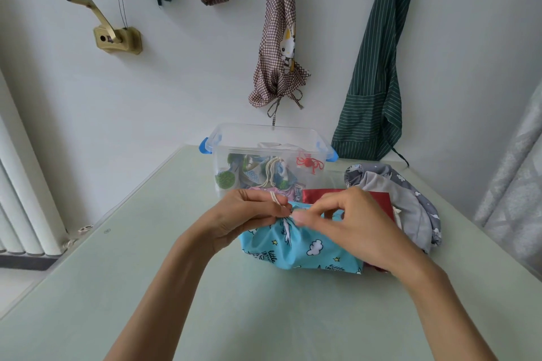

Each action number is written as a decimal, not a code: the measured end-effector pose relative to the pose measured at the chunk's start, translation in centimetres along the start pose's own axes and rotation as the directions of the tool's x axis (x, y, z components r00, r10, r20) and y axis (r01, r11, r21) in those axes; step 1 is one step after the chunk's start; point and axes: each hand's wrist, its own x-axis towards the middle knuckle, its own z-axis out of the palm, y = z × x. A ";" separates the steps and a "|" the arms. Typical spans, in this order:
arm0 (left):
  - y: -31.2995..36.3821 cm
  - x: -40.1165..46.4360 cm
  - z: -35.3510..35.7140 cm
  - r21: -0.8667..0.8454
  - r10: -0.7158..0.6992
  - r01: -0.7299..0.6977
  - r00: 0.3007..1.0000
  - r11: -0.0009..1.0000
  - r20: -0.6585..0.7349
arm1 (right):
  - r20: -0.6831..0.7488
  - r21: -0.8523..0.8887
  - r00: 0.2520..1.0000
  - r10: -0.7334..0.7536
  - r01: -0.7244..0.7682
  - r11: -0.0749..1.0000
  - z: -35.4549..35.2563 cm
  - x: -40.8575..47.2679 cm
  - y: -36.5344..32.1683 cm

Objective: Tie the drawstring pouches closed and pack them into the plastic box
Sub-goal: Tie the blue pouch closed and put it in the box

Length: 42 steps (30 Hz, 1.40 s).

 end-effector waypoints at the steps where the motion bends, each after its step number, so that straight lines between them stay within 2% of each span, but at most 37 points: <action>1: 0.0 0.0 0.0 0.019 0.011 -0.011 1.000 1.000 0.005 | -0.036 0.016 0.999 0.012 -0.012 1.000 -0.1 0.2 0.4; 3: 0.0 0.0 0.1 0.063 0.041 -0.042 0.999 0.997 0.020 | -0.052 0.052 0.997 0.048 -0.046 0.998 0.0 0.6 1.2; 6: 0.1 -0.2 0.0 0.148 0.112 -0.119 0.992 0.982 0.058 | 0.164 0.146 0.985 0.046 -0.071 0.987 1.1 0.5 1.2; 7: 0.1 -0.3 -0.1 0.180 0.143 -0.153 0.987 0.972 0.069 | 0.184 0.173 0.982 0.041 -0.074 0.982 1.4 0.5 1.4; 12: 0.0 -0.5 0.1 0.246 0.298 -0.297 0.954 0.923 0.034 | 0.022 0.272 0.995 0.093 -0.095 0.958 1.7 0.8 1.7; 16: 0.1 -0.3 -0.1 0.263 0.448 -0.408 0.887 0.874 -0.113 | -0.100 0.245 0.995 -0.007 0.032 0.969 2.1 0.7 1.0; 21: -0.5 0.0 0.6 0.305 0.532 -0.472 0.832 0.827 -0.155 | -0.166 0.152 0.984 -0.069 0.094 0.984 2.1 0.7 0.8; 23: -0.8 0.2 0.5 0.371 0.562 -0.477 0.810 0.797 -0.166 | -0.158 0.182 0.987 -0.023 0.052 0.982 1.9 0.7 1.0; 25: -1.1 0.5 0.3 0.449 0.587 -0.467 0.790 0.761 -0.174 | -0.138 0.250 0.986 0.096 -0.059 0.966 1.6 0.8 1.3; 27: -1.3 0.6 0.3 0.487 0.612 -0.475 0.773 0.733 -0.167 | -0.066 0.345 0.975 0.212 -0.177 0.922 1.6 0.9 1.5; 30: -1.5 0.6 0.5 0.493 0.634 -0.500 0.759 0.712 -0.147 | 0.048 0.484 0.960 0.277 -0.265 0.834 2.1 1.0 1.6; 34: -1.6 0.5 0.4 0.479 0.603 -0.488 0.790 0.729 -0.113 | 0.089 0.623 0.917 0.389 -0.356 0.697 3.0 1.1 2.0; 36: -1.7 0.6 0.2 0.493 0.575 -0.464 0.813 0.736 -0.095 | 0.070 0.655 0.917 0.393 -0.339 0.676 3.2 1.0 2.2; 37: -1.7 0.7 0.0 0.497 0.563 -0.452 0.821 0.740 -0.091 | 0.038 0.650 0.922 0.386 -0.316 0.691 3.1 1.0 2.3; 39: -1.8 0.9 -0.3 0.519 0.549 -0.422 0.828 0.744 -0.114 | -0.105 0.571 0.937 0.332 -0.217 0.792 3.0 1.2 2.6; 40: -1.8 1.0 -0.5 0.542 0.548 -0.403 0.826 0.737 -0.132 | -0.203 0.472 0.941 0.270 -0.148 0.869 3.0 1.3 2.8; 42: -1.6 1.0 -0.7 0.584 0.549 -0.375 0.823 0.720 -0.149 | -0.369 0.166 0.926 0.083 -0.022 0.986 2.9 1.4 3.1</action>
